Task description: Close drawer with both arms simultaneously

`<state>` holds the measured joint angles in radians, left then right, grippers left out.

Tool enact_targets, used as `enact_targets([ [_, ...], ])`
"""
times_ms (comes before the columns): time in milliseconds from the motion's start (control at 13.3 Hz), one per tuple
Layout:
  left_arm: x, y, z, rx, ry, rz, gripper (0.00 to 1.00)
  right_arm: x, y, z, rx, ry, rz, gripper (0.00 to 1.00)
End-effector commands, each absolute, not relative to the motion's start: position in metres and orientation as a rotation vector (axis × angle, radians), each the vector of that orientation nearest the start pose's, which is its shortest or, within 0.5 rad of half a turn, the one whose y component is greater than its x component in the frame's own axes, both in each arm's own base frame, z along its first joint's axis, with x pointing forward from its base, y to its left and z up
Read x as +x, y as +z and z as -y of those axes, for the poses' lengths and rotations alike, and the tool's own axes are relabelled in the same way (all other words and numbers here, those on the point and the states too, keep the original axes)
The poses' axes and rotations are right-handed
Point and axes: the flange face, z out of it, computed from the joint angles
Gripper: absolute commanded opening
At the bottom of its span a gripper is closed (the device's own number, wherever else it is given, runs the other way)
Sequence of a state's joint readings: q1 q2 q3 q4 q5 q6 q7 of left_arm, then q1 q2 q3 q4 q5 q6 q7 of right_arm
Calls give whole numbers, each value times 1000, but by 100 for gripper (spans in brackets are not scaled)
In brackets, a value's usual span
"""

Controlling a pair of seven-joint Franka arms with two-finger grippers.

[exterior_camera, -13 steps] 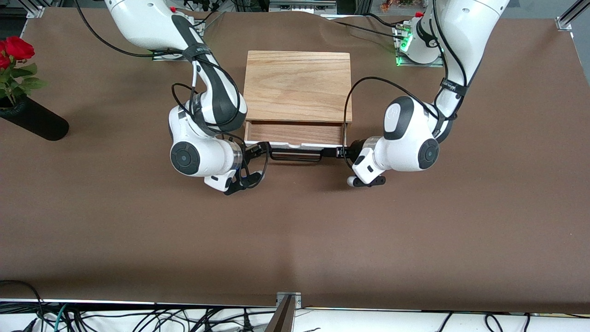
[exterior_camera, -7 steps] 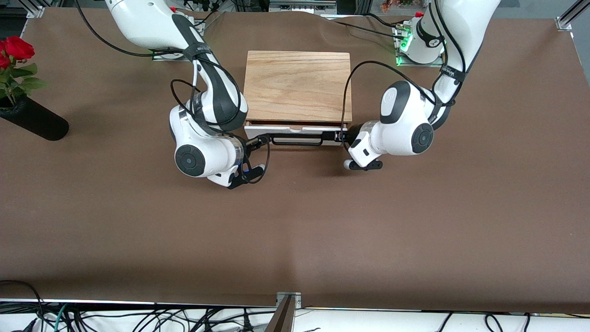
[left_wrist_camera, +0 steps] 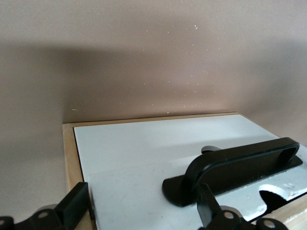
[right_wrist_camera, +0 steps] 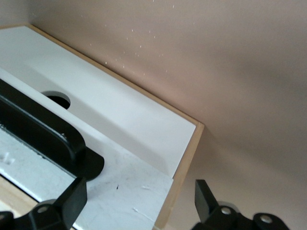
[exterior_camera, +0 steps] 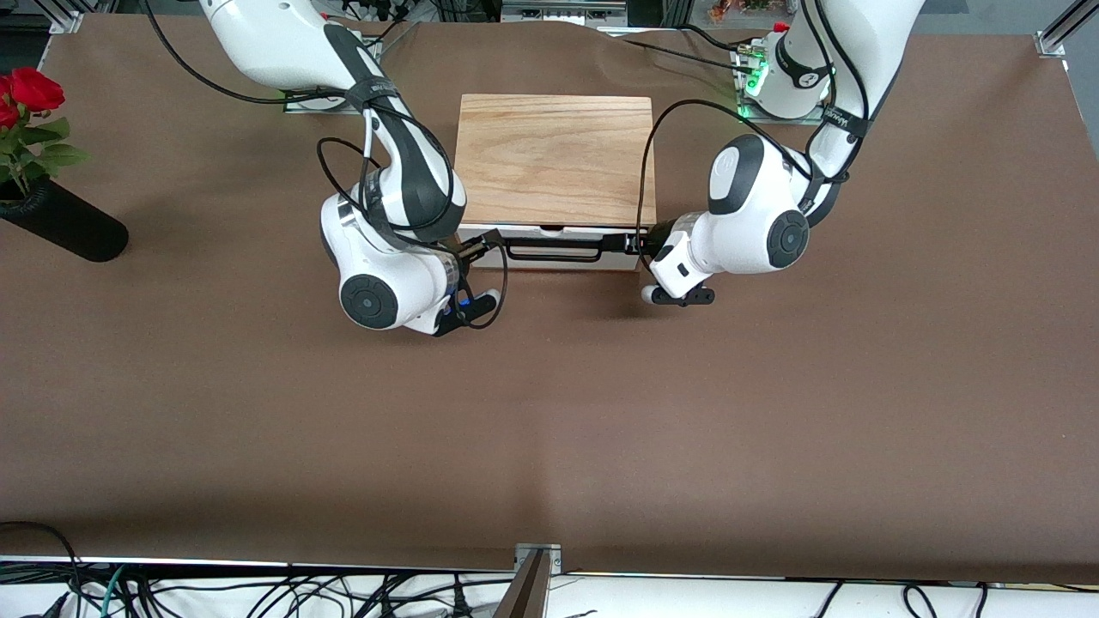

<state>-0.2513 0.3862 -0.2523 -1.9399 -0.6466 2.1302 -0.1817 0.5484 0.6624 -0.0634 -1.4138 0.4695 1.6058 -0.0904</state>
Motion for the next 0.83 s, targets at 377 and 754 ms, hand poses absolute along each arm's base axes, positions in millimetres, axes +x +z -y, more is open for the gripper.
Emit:
enact_targets([
  [377,526,323,284,2565,-473,-147,100,551,289,-367,-2603,864,650,100],
  [754,548,381,222,2588,-327,-193,100,577,294,-367,-2646,654,620,100],
])
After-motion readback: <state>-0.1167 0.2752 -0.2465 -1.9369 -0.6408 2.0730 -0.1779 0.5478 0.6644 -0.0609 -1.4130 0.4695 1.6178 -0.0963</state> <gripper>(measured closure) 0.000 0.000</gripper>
